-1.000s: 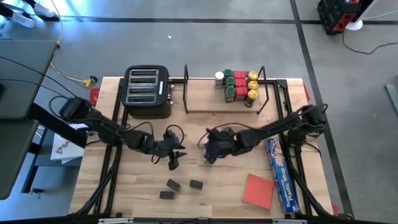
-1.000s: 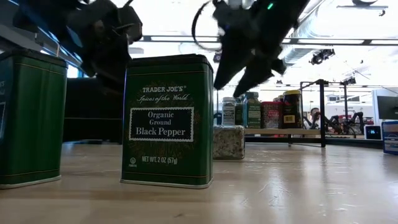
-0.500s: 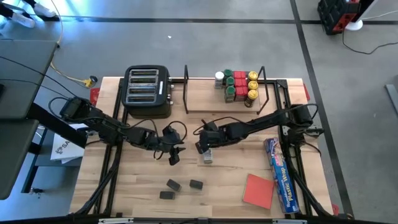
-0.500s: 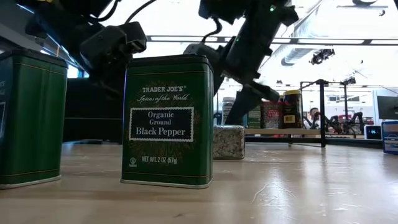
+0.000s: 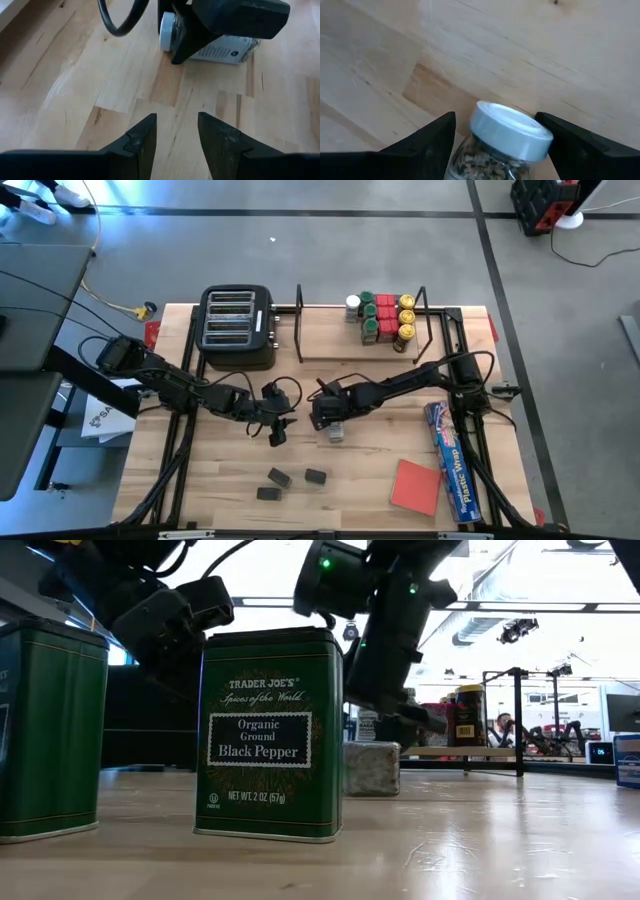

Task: Shelf spices
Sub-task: Put the white seasoning bottle on the shelf aligned with the other white seasoning bottle

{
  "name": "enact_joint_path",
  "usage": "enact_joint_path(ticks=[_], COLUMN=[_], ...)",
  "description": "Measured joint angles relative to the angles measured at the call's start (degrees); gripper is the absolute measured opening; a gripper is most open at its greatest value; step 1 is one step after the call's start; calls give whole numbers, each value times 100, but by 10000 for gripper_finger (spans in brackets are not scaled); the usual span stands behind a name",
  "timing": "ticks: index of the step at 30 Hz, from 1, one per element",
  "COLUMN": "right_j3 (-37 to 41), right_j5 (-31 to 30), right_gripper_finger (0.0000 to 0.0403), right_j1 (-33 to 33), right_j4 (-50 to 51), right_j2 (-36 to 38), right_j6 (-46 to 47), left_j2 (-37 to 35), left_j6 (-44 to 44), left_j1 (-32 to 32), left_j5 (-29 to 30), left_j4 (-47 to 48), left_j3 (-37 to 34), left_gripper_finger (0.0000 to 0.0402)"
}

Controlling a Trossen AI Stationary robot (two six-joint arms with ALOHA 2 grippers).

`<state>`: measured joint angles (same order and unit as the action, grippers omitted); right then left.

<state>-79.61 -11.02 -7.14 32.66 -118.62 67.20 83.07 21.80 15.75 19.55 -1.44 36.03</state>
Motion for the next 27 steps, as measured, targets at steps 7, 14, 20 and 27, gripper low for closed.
enact_joint_path(ticks=[7,14,20,27], right_j3=[2,13,17,970], right_j5=[-255,-1063,-3505,-6083], right_gripper_finger=[221,197,197,197], right_j1=[-43,-260,-479,-750], right_j4=[51,127,130,-996], right_j2=[-21,84,521,468], right_j6=[-66,-173,-371,125], left_j2=[0,0,0,0], left_j6=[-52,-53,-52,-50], left_j1=[0,0,0,2], left_j5=[61,68,74,170], left_j4=[1,11,11,7], left_j3=[0,0,0,0], left_gripper_finger=[137,137,137,137])
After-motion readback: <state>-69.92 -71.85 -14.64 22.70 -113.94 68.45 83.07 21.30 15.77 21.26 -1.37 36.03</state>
